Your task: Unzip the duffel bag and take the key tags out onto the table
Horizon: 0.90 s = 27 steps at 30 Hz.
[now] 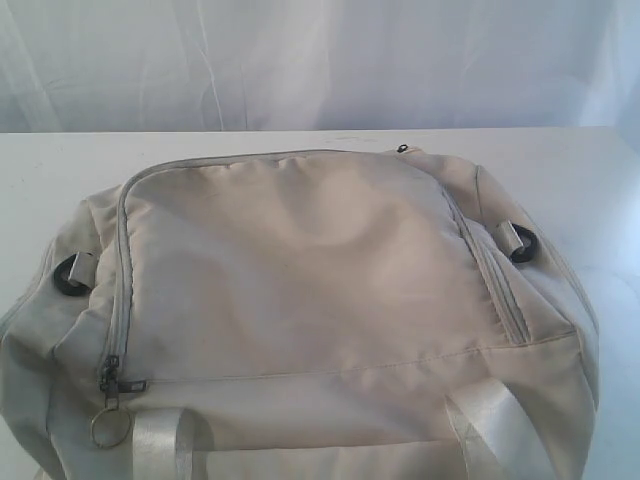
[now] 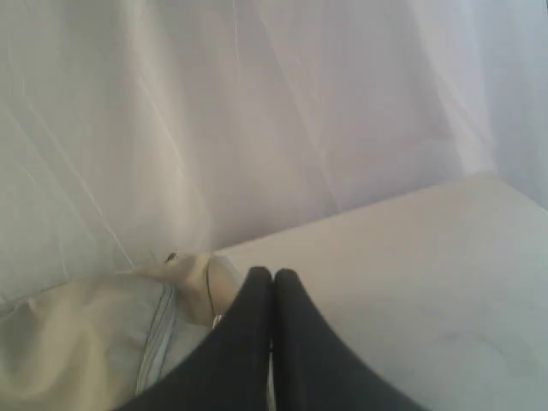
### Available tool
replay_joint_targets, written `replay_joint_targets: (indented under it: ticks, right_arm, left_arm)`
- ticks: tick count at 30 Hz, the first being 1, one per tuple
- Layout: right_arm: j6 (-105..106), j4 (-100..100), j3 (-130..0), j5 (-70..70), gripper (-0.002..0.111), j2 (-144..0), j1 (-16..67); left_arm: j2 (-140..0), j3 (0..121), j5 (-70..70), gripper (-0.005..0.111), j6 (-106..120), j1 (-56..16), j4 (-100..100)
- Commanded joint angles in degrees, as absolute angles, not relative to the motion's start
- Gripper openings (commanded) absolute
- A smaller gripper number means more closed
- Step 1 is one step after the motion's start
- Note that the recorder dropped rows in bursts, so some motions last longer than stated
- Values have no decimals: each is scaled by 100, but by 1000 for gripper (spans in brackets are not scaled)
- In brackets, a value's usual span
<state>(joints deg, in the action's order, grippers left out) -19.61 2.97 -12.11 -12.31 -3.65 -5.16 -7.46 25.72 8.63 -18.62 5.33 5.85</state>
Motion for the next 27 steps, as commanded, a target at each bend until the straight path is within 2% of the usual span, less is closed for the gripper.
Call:
replay_joint_targets:
  ticks: [1, 5, 8, 13, 18, 23, 27]
  right_arm:
    - [-854, 845, -2160, -2426, 0, -1239, -505]
    - [1774, 2881, -2840, -3501, 0, -2190, -505]
    - [3387, 4408, -3199, -4355, 0, -2814, -505]
    - [4189, 4858, -3967, -5495, 0, -3742, -505]
    - [4285, 4870, -4762, -5772, 0, -4487, -123]
    - [4288, 4518, -5378, -5743, 0, -5224, 791]
    - [3350, 3256, -5856, -5490, 0, -5944, 2016]
  left_arm:
    - [-1623, 3684, 3033, 0, -65, 310, -401]
    - [-2695, 4592, 5131, 0, 2177, 172, -2190]
    - [-3337, 5010, 6380, 0, 2845, 172, -2724]
    - [-3603, 5203, 6595, 0, 2805, 162, -2586]
    - [-3538, 5203, 6945, 0, 2791, 162, -2586]
    - [-3481, 5203, 6996, 0, 2722, 162, -2597]
    - [-3478, 5203, 6996, 0, 2697, 162, -2597]
